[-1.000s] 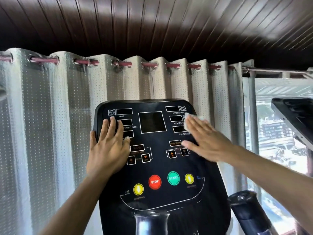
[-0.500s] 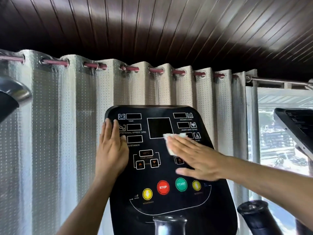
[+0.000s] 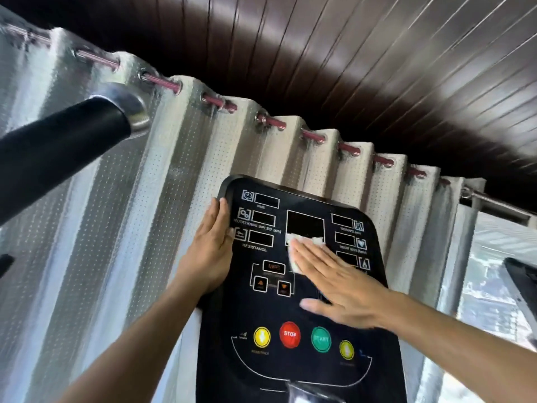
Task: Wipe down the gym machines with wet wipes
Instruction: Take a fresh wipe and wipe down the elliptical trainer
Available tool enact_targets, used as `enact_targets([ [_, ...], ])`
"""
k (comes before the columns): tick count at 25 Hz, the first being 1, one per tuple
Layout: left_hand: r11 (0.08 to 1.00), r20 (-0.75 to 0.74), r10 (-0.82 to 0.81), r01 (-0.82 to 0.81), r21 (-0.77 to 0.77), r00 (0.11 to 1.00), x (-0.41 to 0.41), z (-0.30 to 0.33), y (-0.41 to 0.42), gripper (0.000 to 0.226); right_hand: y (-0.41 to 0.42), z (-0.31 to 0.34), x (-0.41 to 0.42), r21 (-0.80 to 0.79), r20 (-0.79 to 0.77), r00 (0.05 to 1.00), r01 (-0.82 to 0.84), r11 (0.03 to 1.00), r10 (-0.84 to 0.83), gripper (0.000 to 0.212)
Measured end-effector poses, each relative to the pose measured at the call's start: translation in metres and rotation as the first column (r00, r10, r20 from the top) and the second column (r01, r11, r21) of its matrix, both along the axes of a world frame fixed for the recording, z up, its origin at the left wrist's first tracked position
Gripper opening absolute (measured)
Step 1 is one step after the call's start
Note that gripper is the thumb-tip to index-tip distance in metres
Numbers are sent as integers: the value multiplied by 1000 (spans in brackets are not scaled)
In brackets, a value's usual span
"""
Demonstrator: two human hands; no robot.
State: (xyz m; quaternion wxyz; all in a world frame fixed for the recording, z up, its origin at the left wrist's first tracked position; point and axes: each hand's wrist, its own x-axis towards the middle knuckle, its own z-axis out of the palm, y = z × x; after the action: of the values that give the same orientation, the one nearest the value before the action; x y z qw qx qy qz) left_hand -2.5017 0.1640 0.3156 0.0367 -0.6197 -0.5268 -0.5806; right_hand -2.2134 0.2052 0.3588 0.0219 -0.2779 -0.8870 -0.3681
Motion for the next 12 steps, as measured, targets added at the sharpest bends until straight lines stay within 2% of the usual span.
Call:
enact_targets([
  [3, 999, -4, 33, -33, 6, 999, 1, -1, 7, 61, 26, 23, 20, 34, -132, 981, 146, 989, -141, 88],
  [5, 999, 19, 40, -40, 6, 999, 1, 2, 7, 59, 46, 51, -12, -64, -269, 938, 211, 975, -220, 91],
  [6, 999, 29, 51, -51, 14, 998, 2, 1, 6, 58, 47, 60, -35, -110, -284, 929, 216, 970, -239, 93],
  [8, 996, 21, 83, -84, 42, 996, 3, -4, 0, 58, 36, 58, -69, -86, -206, 965, 148, 985, -163, 95],
  [9, 995, 2, 94, -94, 39, 996, 5, -7, -5, 58, 23, 47, -70, -55, -110, 989, 96, 994, -102, 95],
  [11, 993, -18, 115, -114, 16, 993, 9, -19, -13, 60, 5, 21, -42, -9, 47, 999, 7, 1000, -7, 90],
  [12, 993, -13, 121, -121, -4, 993, 11, -26, -17, 61, 4, 13, -19, 4, 66, 998, -16, 1000, 16, 87],
])
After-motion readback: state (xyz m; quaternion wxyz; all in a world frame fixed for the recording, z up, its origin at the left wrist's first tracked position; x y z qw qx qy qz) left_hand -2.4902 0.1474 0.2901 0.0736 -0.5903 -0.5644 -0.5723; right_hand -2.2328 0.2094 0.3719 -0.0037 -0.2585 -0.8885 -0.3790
